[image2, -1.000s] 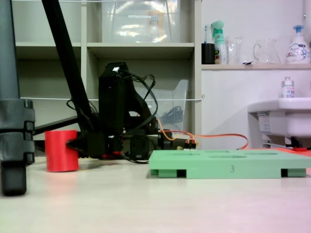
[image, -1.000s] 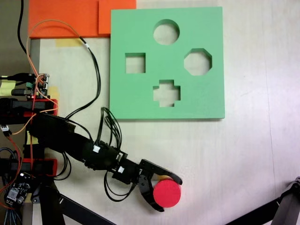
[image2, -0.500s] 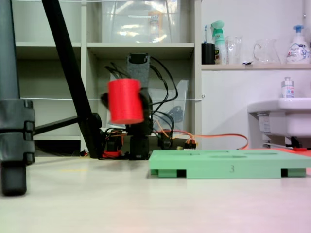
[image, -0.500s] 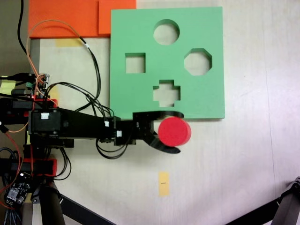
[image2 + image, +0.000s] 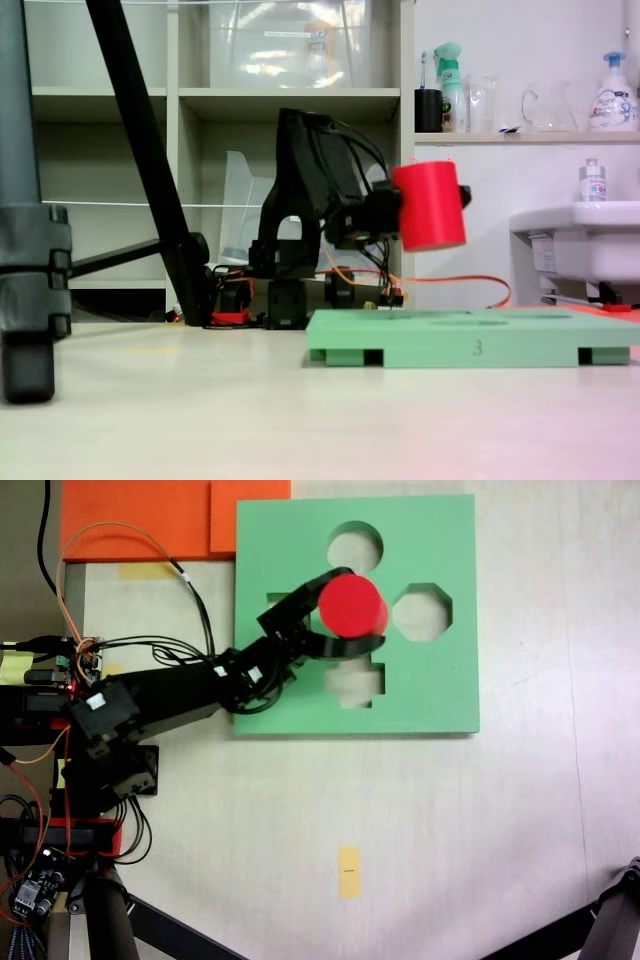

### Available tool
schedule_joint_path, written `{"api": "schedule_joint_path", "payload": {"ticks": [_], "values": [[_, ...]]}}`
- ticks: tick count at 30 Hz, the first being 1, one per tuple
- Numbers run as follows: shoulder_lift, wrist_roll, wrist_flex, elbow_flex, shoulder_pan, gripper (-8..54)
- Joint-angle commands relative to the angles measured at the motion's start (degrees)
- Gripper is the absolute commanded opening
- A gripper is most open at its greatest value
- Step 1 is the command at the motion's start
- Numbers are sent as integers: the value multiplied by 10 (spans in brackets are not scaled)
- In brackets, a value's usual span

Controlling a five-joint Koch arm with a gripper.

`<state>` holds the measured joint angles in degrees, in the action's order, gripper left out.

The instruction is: Put the cylinder block into the corresponding hole

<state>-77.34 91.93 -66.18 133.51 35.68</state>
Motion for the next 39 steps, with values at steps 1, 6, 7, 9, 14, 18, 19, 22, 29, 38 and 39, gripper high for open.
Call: {"api": "schedule_joint_path", "payload": {"ticks": [1, 6, 7, 9, 14, 18, 19, 22, 29, 38, 39], "values": [[2, 0, -18, -37, 29, 122], [30, 0, -19, -55, 49, 122], [37, 1, -19, -64, 49, 122], [46, 1, -20, -72, 50, 122], [75, 0, -25, -91, 66, 122], [92, 0, -25, -112, 71, 121], [96, -1, -23, -118, 71, 122], [108, -2, -18, -144, 74, 121], [140, -1, 4, -210, 97, 122], [163, 0, 17, -253, 123, 122], [163, 0, 17, -253, 125, 122]]}}
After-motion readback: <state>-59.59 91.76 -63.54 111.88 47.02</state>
